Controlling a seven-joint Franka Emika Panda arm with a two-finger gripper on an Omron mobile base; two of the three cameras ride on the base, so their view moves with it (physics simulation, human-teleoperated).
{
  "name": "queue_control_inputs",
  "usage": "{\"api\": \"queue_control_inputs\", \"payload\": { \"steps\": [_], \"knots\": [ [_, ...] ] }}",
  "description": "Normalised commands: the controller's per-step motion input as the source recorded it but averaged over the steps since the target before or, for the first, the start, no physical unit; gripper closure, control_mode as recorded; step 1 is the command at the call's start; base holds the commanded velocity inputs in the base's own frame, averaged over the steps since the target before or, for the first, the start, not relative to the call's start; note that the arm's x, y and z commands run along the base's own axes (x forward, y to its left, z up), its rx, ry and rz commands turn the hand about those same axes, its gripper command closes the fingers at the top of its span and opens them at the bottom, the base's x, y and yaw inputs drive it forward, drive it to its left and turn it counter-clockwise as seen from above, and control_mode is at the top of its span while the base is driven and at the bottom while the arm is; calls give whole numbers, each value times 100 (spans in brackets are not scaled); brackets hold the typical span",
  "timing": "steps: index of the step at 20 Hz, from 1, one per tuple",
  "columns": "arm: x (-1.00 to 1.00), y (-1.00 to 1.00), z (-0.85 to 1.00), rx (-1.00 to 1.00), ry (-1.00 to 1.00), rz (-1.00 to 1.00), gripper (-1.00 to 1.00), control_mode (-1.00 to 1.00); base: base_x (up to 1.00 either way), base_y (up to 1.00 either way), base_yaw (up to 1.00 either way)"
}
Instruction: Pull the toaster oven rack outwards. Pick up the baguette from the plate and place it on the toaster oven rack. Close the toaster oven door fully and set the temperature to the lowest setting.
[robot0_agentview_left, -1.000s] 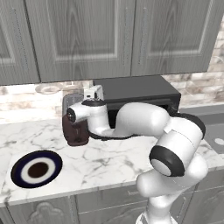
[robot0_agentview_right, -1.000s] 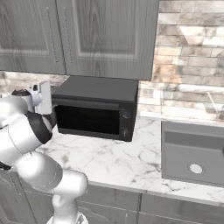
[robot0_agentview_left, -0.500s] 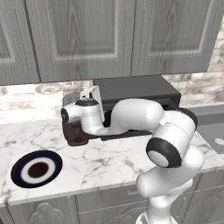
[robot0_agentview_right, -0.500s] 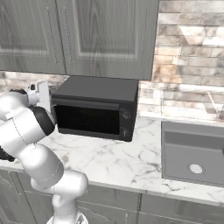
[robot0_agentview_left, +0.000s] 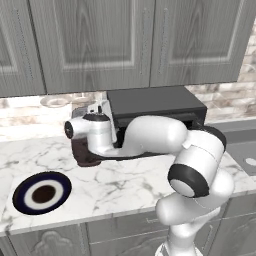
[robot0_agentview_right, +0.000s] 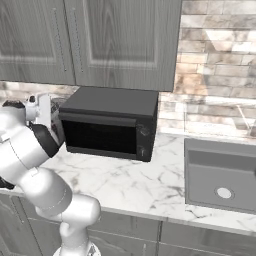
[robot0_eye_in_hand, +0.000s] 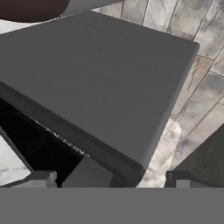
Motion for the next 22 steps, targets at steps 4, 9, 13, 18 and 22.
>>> {"api": "queue_control_inputs", "payload": {
  "steps": [4,9,13,18,22],
  "knots": [
    [-55,73,48,10,28,-3,-100,-100,0,0,0],
    [-28,88,51,10,23,-4,-100,-100,0,0,0],
    [-48,67,58,4,7,-4,-100,-100,0,0,0],
    [-98,-35,18,1,-6,-29,-100,-100,0,0,0],
    [-85,-72,0,0,-20,-37,-100,-100,0,0,0]
  ]
}}
